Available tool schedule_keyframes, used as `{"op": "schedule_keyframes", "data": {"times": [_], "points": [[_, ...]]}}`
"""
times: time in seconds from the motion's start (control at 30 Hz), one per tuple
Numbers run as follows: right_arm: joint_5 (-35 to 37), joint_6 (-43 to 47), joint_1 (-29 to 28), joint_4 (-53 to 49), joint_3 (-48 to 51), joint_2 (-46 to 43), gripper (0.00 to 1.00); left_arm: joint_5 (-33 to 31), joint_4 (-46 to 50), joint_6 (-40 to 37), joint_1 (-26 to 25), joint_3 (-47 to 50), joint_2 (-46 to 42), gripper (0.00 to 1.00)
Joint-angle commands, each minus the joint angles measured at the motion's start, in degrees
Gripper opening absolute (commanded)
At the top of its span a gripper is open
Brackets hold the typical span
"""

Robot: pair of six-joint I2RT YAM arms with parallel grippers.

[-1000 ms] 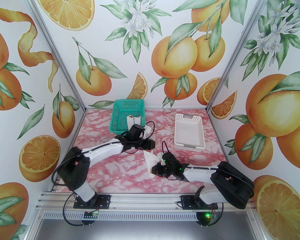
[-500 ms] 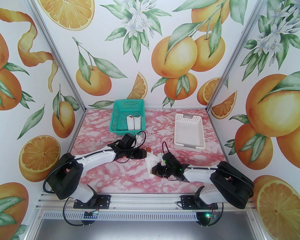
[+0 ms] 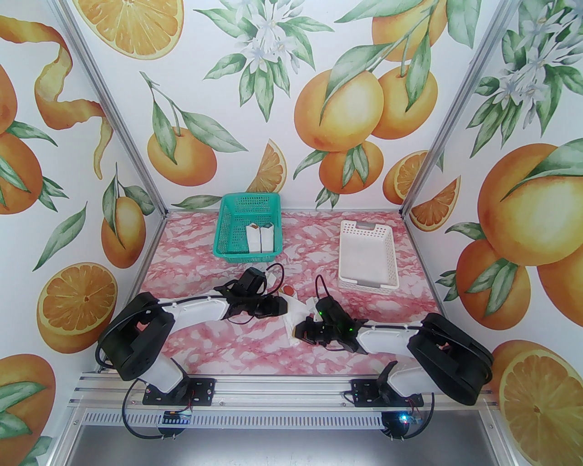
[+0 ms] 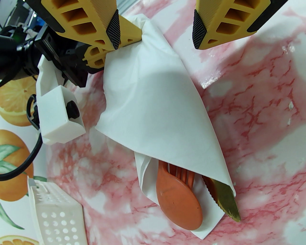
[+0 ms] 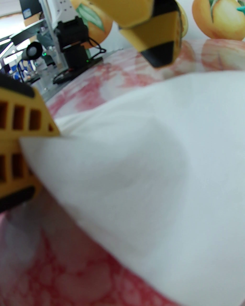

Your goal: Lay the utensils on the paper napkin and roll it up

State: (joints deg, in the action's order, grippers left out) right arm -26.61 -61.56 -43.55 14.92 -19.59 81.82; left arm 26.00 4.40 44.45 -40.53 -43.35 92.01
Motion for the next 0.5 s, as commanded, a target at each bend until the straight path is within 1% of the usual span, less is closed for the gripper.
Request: {"op": "schedule_keyframes", "data": {"times": [0.0, 0.2, 0.47], "points": [[0.92, -0.22, -0.41, -7.61, 2.49, 2.47, 0.00, 0.15, -2.46, 0.58, -0.35, -1.13, 1.60, 0.55], [0.82, -0.53, -0.25, -7.46, 3.17, 2.21, 0.00, 0.36, -3.36, 1.04, -1.19, -2.12, 3.84, 0.56], [0.50, -0.33, -0.16, -7.08, 3.22, 2.34, 0.00, 0.15, -6.41, 1.87, -1.97, -3.75, 6.81, 0.52]]}}
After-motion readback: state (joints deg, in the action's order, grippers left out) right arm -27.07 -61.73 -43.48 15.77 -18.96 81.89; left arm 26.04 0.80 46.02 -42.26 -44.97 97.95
